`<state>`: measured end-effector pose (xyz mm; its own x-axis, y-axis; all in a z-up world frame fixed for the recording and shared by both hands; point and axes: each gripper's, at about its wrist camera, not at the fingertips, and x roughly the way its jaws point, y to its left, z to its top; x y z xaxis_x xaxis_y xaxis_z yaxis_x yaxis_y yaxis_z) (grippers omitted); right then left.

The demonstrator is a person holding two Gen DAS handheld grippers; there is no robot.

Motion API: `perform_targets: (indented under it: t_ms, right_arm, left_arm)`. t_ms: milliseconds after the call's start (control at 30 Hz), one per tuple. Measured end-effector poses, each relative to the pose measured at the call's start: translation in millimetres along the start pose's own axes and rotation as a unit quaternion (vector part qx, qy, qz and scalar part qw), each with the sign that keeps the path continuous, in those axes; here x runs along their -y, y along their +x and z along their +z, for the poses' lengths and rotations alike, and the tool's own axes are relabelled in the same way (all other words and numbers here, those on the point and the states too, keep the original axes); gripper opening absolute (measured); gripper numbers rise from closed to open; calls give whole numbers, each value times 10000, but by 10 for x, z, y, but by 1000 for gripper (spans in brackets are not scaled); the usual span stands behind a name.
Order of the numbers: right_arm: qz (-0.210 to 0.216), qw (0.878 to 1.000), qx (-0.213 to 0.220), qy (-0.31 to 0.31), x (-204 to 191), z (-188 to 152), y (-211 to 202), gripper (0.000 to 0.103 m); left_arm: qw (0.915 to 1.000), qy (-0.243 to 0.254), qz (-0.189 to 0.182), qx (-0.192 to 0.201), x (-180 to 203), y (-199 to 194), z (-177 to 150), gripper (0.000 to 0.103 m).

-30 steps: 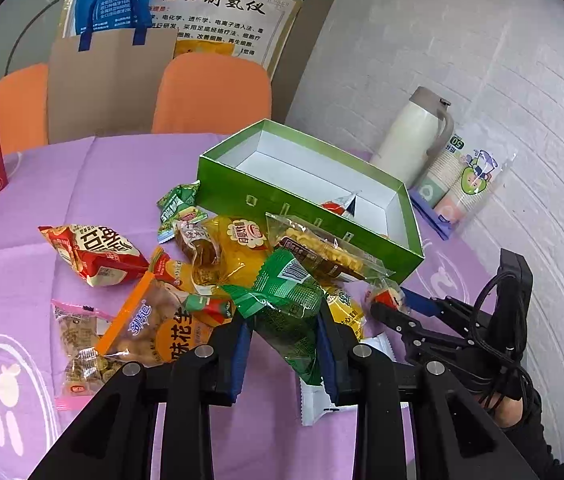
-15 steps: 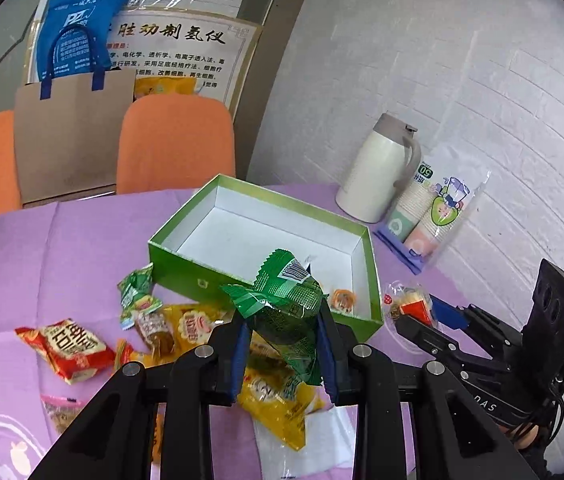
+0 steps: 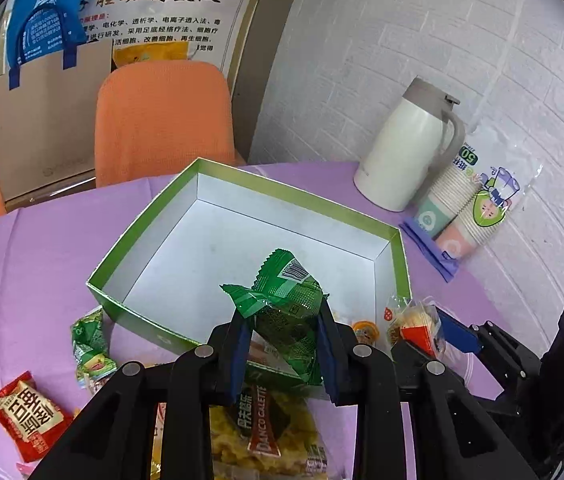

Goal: Organize snacks
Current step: 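Carry both items into the green box and open both tools to release, then move both tools back toward the remaining snack pile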

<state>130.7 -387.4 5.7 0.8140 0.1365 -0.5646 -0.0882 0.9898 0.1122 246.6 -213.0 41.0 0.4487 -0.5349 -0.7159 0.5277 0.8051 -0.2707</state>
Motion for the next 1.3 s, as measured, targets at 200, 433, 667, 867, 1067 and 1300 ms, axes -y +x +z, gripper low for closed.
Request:
perform_targets:
  t_ms: [200,433,667,867,1067,1300]
  right_arm:
    - [-35,9995,-301,-122,2,-37,311,50]
    - [-219,9987,-24,-453,-78,-78,271,97]
    - [-135,9991,122,-380,-114,-53,1,99]
    - [0,9982,474,-365,-232,-34,-443,101]
    - [304,9958,804,-314,-382,-112,-853,102]
    - [600,9952,643,-421,-601,-312,-987,102]
  left_arm:
    - [9995,-191,81,-255,-81,341,12,34]
    - [9992,-283,270,-102,-186,335,-64,89]
    - [9992,-274,286,-13,-182,80,-57,89]
    - [9981,-302,400,349,-145,-450,-172,89]
    - [9965,-357,384,658,-211,-951,-531,89]
    - [9957,-468,506,619,-333,-1170,-1080,89]
